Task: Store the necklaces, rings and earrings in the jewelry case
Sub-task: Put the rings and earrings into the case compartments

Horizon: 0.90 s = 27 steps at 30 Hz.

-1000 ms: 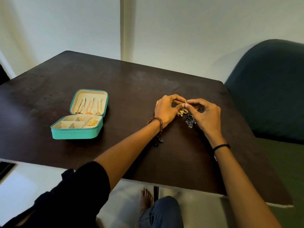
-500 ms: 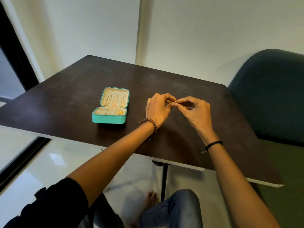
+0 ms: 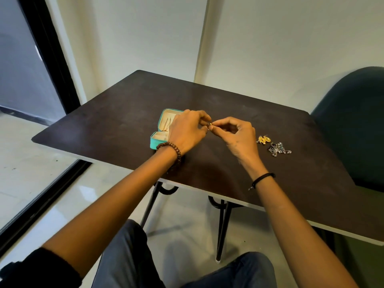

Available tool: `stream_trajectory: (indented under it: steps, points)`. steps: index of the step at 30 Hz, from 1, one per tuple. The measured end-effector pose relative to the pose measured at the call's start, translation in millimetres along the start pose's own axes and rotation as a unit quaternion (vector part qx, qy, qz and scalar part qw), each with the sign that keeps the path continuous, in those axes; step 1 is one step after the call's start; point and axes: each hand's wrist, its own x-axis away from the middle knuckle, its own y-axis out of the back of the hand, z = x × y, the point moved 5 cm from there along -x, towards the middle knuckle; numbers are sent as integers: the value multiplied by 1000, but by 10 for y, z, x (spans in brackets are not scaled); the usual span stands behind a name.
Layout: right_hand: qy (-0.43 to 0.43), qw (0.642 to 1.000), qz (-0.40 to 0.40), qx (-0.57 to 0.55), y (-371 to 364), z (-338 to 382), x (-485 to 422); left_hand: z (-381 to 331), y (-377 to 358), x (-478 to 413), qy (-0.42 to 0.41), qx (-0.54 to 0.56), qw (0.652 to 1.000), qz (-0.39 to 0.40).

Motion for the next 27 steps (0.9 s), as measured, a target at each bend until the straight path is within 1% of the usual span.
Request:
stream_trajectory:
  steps: [3, 7, 9, 12, 17, 21, 27]
  points:
    - [-1, 1000, 15, -25, -157, 65, -15, 110, 252, 50, 10, 17, 1000, -12]
    - [-10, 998, 53, -26, -340, 103, -13, 414, 460, 156, 71, 12, 994, -87]
    - [-11, 996, 81, -22, -424, 108, 12, 567, 456, 223, 92, -11, 990, -102]
    - [-4, 993, 120, -13, -510, 102, 68, 754, 372, 322, 123, -9, 988, -95]
    - [3, 988, 151, 15, -579, 83, 126, 919, 214, 499, 180, 59, 980, -53]
    - [-5, 985, 170, 16, -619, 56, 170, 963, 148, 618, 184, 80, 979, -39]
    - [-17, 980, 197, 24, -668, 20, 281, 990, 104, 731, 174, 81, 980, -57]
